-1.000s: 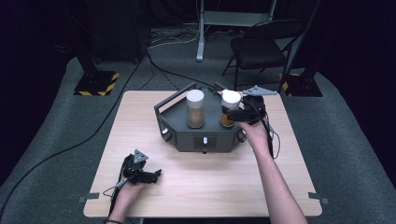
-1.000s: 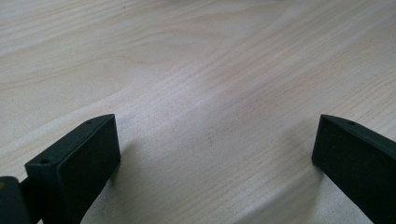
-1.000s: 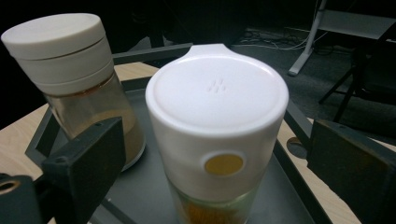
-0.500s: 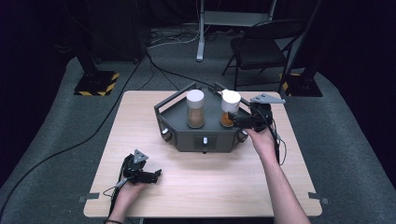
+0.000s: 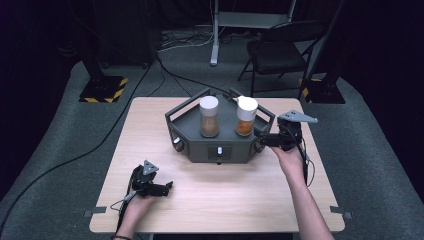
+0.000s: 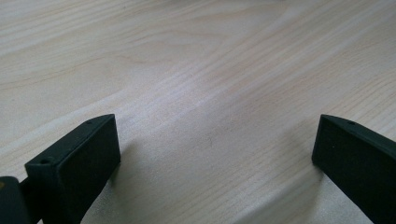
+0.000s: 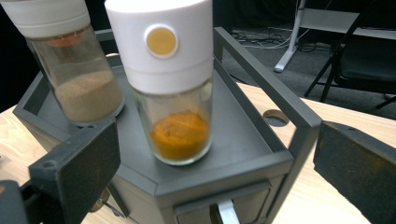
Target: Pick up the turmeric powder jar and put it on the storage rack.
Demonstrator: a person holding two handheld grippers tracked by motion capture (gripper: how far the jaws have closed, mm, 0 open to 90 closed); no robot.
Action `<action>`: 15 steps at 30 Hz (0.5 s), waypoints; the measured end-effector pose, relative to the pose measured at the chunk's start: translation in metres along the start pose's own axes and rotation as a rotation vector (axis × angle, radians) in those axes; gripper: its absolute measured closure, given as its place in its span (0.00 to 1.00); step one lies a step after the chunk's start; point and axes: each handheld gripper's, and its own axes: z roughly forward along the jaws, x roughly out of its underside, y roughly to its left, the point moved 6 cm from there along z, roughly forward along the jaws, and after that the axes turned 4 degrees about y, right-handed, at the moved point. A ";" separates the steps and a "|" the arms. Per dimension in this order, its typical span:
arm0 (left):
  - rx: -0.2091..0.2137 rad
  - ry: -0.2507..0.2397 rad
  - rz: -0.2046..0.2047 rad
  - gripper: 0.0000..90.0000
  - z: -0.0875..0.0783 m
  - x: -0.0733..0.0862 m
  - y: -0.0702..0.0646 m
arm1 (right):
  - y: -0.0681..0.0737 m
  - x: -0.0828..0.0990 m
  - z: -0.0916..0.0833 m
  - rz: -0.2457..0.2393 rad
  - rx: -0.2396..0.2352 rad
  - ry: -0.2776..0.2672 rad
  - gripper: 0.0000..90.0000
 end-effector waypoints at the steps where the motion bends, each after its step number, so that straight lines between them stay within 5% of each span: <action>1: 0.000 0.000 0.000 0.01 0.000 0.000 0.000 | -0.001 0.003 -0.001 0.001 0.000 -0.001 0.00; 15: 0.000 0.000 0.000 0.01 0.000 0.000 0.000 | -0.010 0.037 -0.015 0.024 -0.004 0.000 0.00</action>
